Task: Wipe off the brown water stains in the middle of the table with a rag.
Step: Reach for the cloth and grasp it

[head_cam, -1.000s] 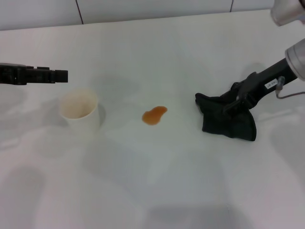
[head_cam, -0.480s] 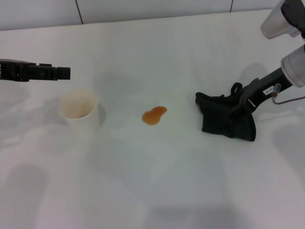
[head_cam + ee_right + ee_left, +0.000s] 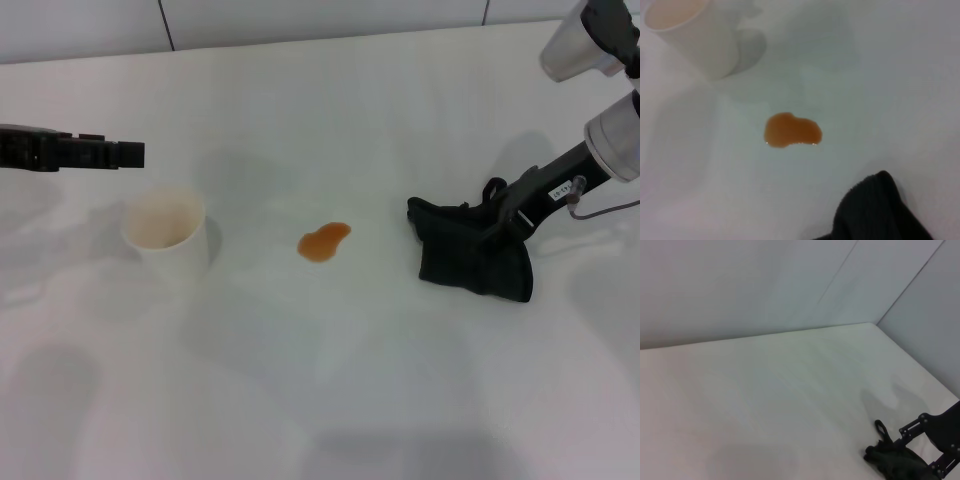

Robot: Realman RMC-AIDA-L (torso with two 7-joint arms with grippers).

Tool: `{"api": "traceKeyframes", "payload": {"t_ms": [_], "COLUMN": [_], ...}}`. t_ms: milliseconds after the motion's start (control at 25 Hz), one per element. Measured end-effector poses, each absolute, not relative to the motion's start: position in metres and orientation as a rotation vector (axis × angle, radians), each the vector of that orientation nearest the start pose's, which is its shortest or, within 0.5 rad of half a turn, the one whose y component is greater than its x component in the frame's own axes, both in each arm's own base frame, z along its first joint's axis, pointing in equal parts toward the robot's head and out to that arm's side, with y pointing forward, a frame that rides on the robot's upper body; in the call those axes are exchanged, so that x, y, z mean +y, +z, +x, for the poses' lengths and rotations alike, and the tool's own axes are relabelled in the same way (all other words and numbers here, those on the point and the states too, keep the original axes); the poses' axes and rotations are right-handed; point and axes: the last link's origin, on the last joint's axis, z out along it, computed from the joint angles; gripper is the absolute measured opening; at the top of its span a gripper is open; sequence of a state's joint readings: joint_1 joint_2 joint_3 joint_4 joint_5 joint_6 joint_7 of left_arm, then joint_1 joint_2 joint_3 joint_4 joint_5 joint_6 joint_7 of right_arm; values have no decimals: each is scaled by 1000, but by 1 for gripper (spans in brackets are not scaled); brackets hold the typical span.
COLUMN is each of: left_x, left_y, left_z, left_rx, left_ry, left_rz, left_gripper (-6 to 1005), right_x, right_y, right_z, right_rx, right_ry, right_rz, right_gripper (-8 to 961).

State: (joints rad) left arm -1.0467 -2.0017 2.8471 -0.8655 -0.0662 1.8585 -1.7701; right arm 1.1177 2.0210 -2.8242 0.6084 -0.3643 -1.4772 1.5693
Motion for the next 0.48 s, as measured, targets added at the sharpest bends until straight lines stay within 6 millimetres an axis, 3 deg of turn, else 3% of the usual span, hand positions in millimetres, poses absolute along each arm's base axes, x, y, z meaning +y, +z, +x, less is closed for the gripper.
{"api": "traceKeyframes", "payload": {"t_ms": [480], "left_x": [383], "left_y": [78], "left_z": [-226], "left_rx": [-1202], "left_ry": [-413], "left_rz": [-2658], "left_gripper": [892], "right_x": [393], "right_y": [17], "right_z": [249], "right_rx": [919], "right_ry": [-204], "right_rz": [-2817], "right_gripper": [766]}}
